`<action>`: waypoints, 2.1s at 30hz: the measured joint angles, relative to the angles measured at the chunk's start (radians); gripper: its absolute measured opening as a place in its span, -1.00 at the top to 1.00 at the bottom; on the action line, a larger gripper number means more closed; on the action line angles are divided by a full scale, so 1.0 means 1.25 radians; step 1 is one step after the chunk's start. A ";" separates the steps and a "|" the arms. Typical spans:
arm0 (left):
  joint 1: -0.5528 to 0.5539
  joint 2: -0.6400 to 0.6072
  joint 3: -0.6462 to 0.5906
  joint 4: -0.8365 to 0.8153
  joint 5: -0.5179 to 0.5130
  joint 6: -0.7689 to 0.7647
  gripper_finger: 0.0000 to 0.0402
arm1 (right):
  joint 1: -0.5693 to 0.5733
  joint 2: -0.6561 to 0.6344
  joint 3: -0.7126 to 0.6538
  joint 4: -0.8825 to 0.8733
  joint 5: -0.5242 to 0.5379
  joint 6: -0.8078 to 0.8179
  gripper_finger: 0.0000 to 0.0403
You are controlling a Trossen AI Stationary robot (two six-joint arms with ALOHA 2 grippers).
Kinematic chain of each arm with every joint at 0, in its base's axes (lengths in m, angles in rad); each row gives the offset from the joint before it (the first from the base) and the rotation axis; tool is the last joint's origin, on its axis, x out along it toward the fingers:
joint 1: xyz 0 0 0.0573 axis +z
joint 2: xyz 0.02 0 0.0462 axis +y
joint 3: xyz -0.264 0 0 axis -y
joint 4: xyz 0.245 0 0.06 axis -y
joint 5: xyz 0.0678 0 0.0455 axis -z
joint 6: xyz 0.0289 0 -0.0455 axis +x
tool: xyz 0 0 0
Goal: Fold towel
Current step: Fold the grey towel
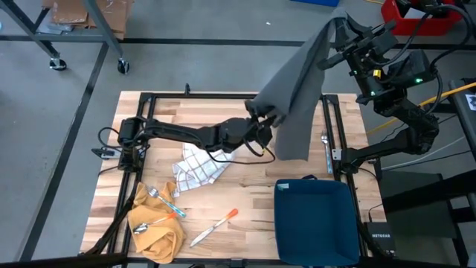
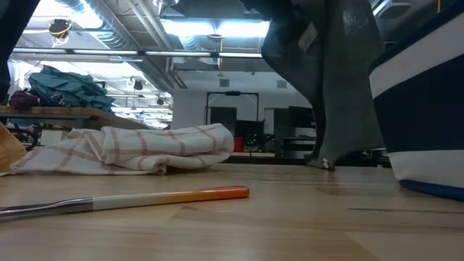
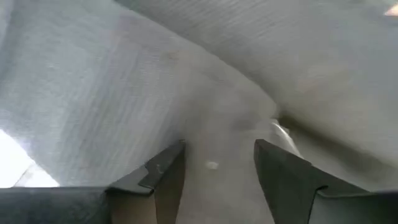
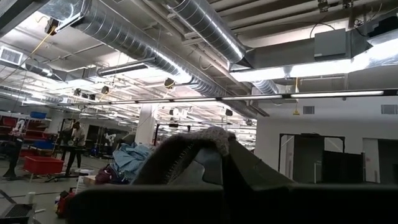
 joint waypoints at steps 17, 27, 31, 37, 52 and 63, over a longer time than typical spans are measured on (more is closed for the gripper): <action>0.049 -0.002 0.000 0.237 -0.383 0.094 0.10 | 0.000 0.000 0.000 -0.021 0.000 0.000 1.00; -0.041 -0.004 0.000 0.249 -0.300 -0.068 0.10 | 0.000 0.000 0.000 -0.020 0.000 0.000 1.00; -0.089 -0.004 0.000 0.262 -0.152 -0.148 0.10 | 0.000 0.001 0.000 -0.020 0.000 0.000 1.00; -0.113 -0.004 0.000 0.257 0.015 -0.299 0.10 | 0.000 0.014 -0.001 -0.020 0.000 0.000 1.00; -0.146 -0.003 0.000 0.160 0.131 -0.364 0.10 | 0.000 0.042 -0.001 -0.019 0.000 -0.035 1.00; -0.059 -0.003 0.000 0.152 0.129 -0.504 0.10 | 0.000 0.049 0.000 -0.018 -0.009 0.039 1.00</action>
